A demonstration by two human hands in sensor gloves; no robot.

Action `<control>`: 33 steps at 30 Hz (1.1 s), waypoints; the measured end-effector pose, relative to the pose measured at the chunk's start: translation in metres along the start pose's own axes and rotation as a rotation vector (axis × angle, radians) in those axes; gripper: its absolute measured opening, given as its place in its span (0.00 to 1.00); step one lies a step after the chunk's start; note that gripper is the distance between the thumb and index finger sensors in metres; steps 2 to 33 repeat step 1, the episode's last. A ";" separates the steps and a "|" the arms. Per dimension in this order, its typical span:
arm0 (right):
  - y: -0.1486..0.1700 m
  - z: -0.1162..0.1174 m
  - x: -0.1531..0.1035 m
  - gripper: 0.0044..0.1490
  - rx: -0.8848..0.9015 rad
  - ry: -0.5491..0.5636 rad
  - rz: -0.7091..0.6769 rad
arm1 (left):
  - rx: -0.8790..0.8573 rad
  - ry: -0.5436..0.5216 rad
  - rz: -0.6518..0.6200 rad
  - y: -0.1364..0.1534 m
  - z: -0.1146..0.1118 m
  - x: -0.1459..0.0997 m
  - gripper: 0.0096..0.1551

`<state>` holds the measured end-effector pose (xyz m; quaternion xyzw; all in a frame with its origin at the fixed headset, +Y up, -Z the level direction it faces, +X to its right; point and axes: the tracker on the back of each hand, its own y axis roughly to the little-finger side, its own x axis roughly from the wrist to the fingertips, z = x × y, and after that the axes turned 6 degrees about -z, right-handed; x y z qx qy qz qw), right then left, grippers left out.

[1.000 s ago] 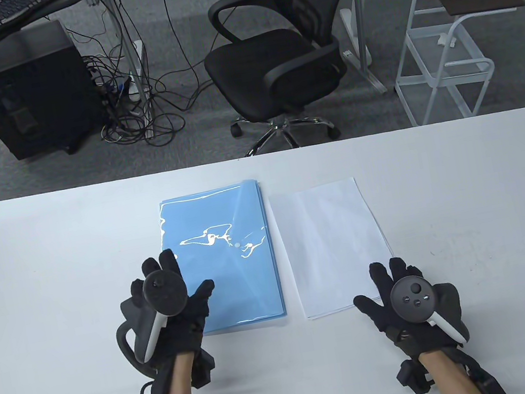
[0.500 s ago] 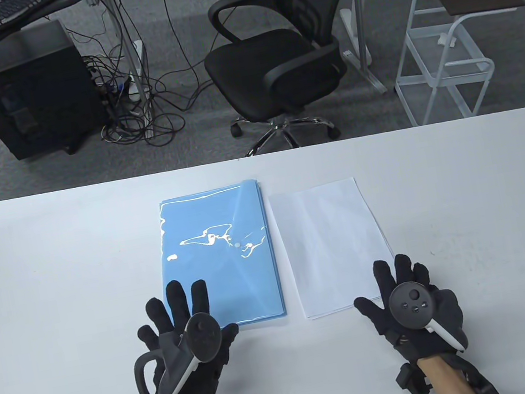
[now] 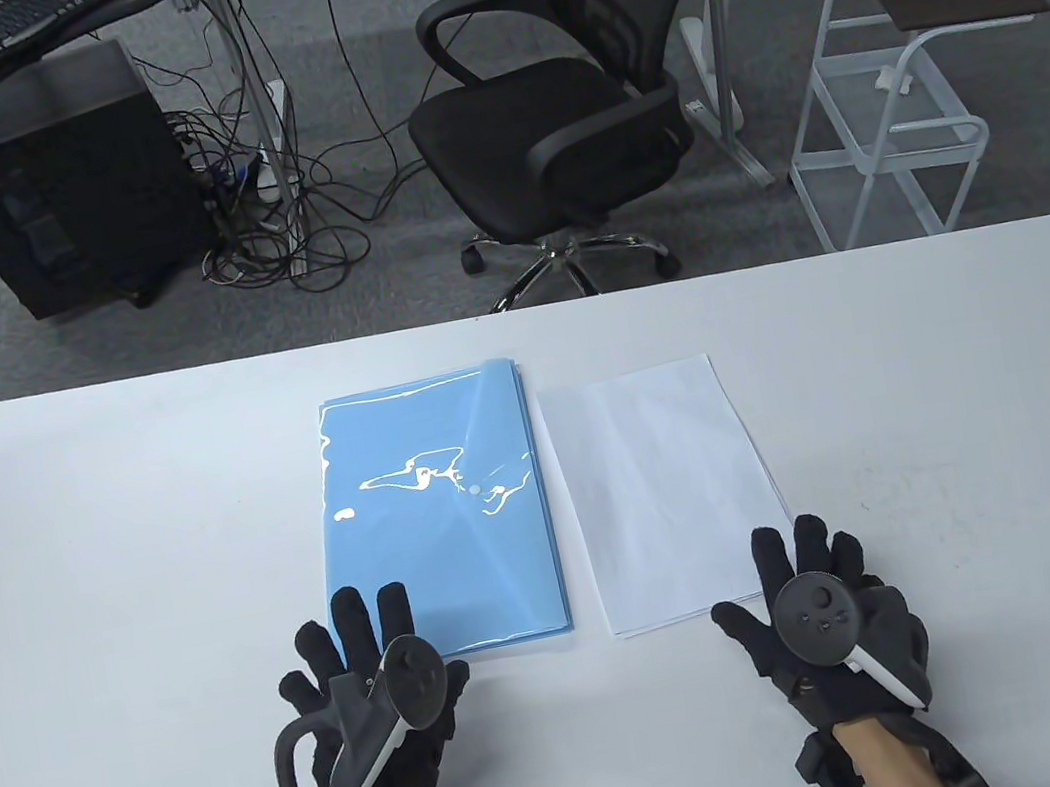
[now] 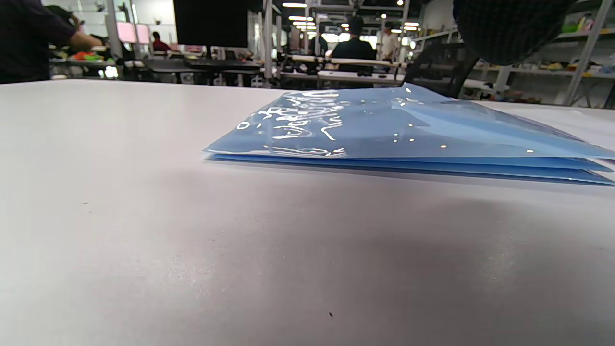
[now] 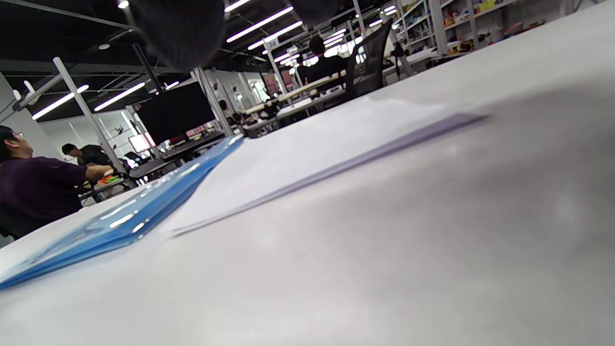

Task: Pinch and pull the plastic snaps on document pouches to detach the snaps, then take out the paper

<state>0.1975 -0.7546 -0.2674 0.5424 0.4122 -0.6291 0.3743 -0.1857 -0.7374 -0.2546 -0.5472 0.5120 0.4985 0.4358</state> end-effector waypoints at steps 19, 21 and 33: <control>0.001 0.001 0.000 0.57 -0.001 -0.005 0.004 | -0.001 0.000 0.001 0.001 0.000 0.000 0.57; 0.001 0.001 0.000 0.57 -0.001 -0.005 0.004 | -0.001 0.000 0.001 0.001 0.000 0.000 0.57; 0.001 0.001 0.000 0.57 -0.001 -0.005 0.004 | -0.001 0.000 0.001 0.001 0.000 0.000 0.57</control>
